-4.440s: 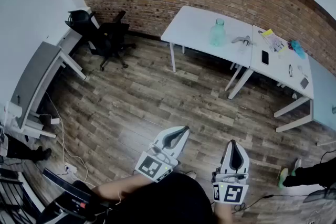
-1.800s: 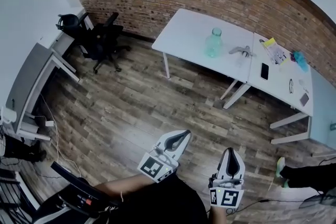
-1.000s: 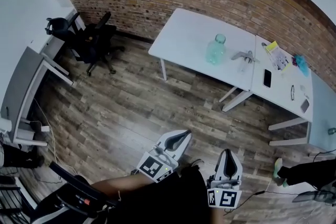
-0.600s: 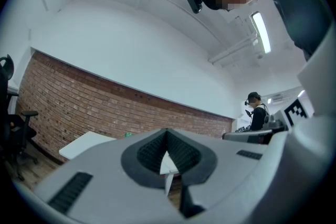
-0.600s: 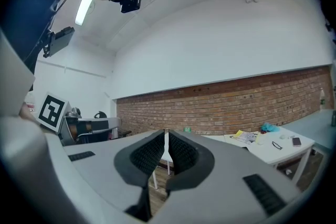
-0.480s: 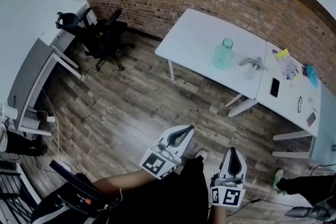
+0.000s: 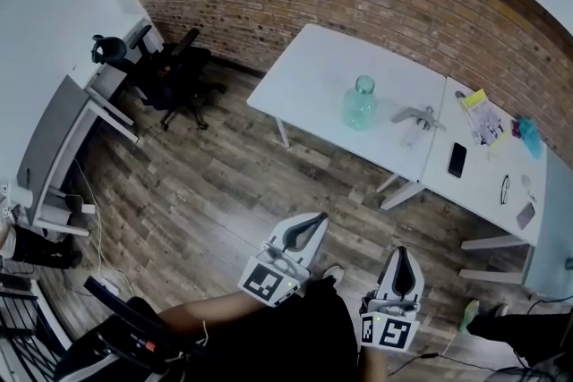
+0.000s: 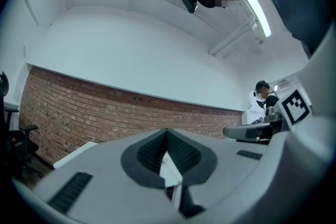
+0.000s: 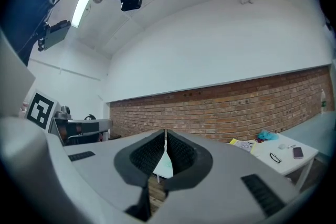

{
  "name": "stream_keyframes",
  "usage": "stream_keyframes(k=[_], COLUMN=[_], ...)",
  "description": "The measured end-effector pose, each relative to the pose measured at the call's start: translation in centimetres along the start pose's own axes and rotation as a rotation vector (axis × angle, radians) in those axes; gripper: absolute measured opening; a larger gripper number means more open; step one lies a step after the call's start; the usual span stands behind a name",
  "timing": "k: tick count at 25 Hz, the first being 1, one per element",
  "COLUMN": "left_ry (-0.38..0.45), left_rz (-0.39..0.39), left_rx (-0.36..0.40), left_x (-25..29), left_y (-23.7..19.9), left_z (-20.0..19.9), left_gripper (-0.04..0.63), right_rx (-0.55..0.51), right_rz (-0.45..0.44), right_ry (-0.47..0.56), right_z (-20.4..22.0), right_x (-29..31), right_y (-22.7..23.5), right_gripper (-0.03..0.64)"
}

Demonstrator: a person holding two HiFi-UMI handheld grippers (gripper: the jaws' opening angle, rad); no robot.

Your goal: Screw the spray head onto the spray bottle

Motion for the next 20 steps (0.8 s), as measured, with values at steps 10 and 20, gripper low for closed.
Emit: stream_keyframes(k=[10, 20], left_ry=[0.025, 0.027], left_rz=[-0.048, -0.083], left_rx=[0.018, 0.058], left_x=[4.3, 7.4], left_y=[4.1, 2.4], left_z=[-0.9, -0.9], left_gripper=[0.002, 0.002], right_rx=[0.027, 0.030], right_rz=[-0.042, -0.048], right_ry=[-0.001, 0.018], right_z=[0.5, -0.6], right_x=[2.0, 4.3], right_y=[7.4, 8.8], right_gripper=[0.009, 0.009])
Point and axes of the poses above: the fingertips, and each gripper's own axes: x forward along the fingers, y to its right, z out of its underside, the point moved 5 cm from there along -x, backward along the fingers, and after that the axes turned 9 degrees about -y, right-handed, at the moved point
